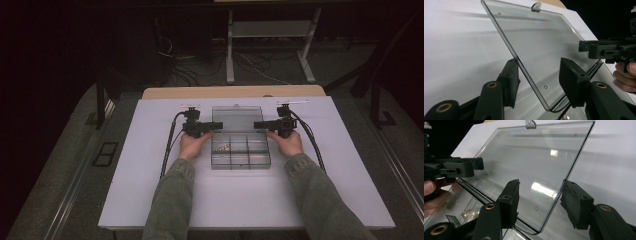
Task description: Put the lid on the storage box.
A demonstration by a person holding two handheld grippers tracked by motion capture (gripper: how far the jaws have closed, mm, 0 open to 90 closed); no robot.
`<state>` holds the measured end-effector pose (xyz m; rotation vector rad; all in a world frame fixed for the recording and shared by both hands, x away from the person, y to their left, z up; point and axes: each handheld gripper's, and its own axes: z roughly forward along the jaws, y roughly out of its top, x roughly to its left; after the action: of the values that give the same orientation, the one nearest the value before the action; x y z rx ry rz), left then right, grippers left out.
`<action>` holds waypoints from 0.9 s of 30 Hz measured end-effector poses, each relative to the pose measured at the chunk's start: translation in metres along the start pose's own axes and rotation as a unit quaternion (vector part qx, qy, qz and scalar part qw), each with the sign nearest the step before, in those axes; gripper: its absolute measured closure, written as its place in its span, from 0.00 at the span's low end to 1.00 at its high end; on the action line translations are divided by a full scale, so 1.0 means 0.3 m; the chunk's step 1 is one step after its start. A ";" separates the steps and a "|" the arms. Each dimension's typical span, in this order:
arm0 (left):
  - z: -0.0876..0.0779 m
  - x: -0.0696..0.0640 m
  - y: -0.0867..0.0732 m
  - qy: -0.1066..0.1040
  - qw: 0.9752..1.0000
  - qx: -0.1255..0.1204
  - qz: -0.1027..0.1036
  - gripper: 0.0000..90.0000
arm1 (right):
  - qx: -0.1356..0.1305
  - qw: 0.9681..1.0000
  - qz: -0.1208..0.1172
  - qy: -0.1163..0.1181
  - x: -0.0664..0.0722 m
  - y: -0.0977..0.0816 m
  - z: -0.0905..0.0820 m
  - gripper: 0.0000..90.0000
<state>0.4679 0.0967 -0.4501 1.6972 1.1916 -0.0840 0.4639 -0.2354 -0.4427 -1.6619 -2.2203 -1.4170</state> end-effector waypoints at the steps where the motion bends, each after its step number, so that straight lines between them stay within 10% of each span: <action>1: -0.003 -0.001 0.002 0.001 1.000 -0.002 0.002 0.59 | 0.001 1.000 0.001 0.001 0.004 0.000 -0.001 0.54; 27: -0.069 -0.060 0.003 0.013 0.997 -0.048 0.057 0.82 | -0.028 0.997 -0.071 -0.006 0.045 -0.004 -0.075 0.78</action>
<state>0.4500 0.1003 -0.4294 1.6828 1.0992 0.0648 0.4467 -0.2401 -0.4235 -1.5593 -2.3701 -1.5167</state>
